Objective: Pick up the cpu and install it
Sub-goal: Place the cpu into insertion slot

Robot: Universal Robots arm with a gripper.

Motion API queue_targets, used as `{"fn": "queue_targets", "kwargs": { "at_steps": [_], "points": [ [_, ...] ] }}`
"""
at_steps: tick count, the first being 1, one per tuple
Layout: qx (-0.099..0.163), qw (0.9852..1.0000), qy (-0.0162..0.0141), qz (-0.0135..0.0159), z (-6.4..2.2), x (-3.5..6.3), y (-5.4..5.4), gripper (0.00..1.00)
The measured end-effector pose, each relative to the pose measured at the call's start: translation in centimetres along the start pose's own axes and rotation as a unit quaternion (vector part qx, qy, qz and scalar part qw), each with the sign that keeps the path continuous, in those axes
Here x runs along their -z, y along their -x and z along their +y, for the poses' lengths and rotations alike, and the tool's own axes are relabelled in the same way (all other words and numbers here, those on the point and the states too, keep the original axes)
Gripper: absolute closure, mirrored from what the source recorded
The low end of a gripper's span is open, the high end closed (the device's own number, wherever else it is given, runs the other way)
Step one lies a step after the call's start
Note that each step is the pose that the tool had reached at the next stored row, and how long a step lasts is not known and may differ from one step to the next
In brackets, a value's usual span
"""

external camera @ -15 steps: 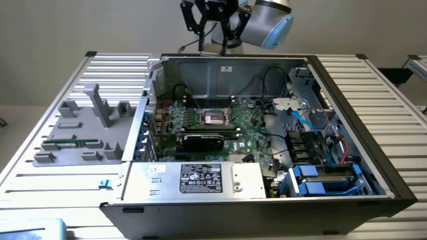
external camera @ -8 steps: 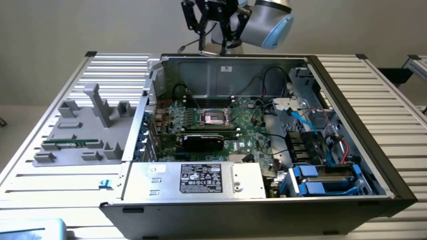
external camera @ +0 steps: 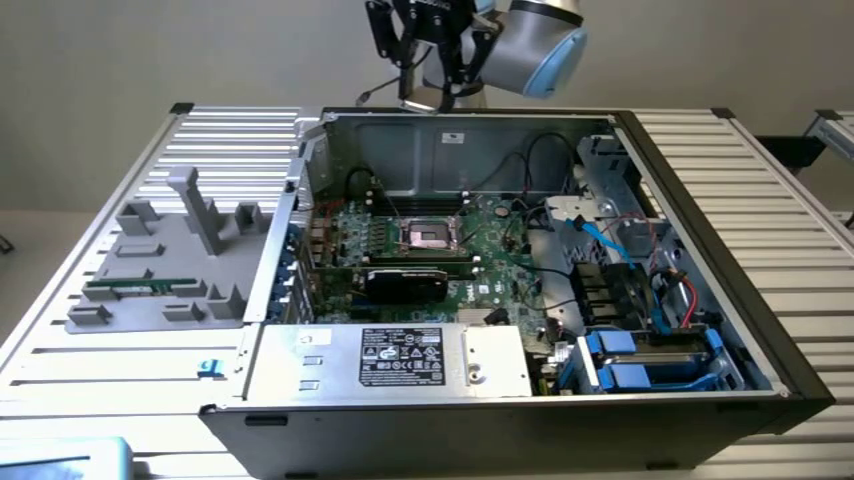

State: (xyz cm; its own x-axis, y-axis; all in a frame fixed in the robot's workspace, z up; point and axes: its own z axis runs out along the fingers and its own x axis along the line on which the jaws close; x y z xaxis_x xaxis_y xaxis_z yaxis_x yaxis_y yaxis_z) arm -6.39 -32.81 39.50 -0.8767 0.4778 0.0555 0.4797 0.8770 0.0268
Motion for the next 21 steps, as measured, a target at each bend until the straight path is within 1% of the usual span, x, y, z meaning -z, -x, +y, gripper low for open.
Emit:
{"fn": "queue_targets", "kwargs": {
  "at_steps": [3,5,8,11,13,16,21],
  "points": [
    [-0.024,0.9997,0.0013,-0.0006,0.0,-0.03,0.0,0.45],
    [-0.04,0.9992,0.0022,-0.0011,0.0,-0.05,0.0,0.45],
    [-0.064,0.998,0.0035,-0.0017,0.0,-0.09,0.0,0.45],
    [-0.086,0.9962,0.0048,-0.0023,0.0,-0.12,0.01,0.45],
    [-0.101,0.9948,0.0056,-0.0027,0.0,-0.14,0.01,0.45],
    [-0.124,0.9922,0.0069,-0.0033,0.0,-0.17,0.01,0.45],
    [-0.161,0.9868,0.009,-0.0043,-0.01,-0.21,0.01,0.45]
  ]
}}
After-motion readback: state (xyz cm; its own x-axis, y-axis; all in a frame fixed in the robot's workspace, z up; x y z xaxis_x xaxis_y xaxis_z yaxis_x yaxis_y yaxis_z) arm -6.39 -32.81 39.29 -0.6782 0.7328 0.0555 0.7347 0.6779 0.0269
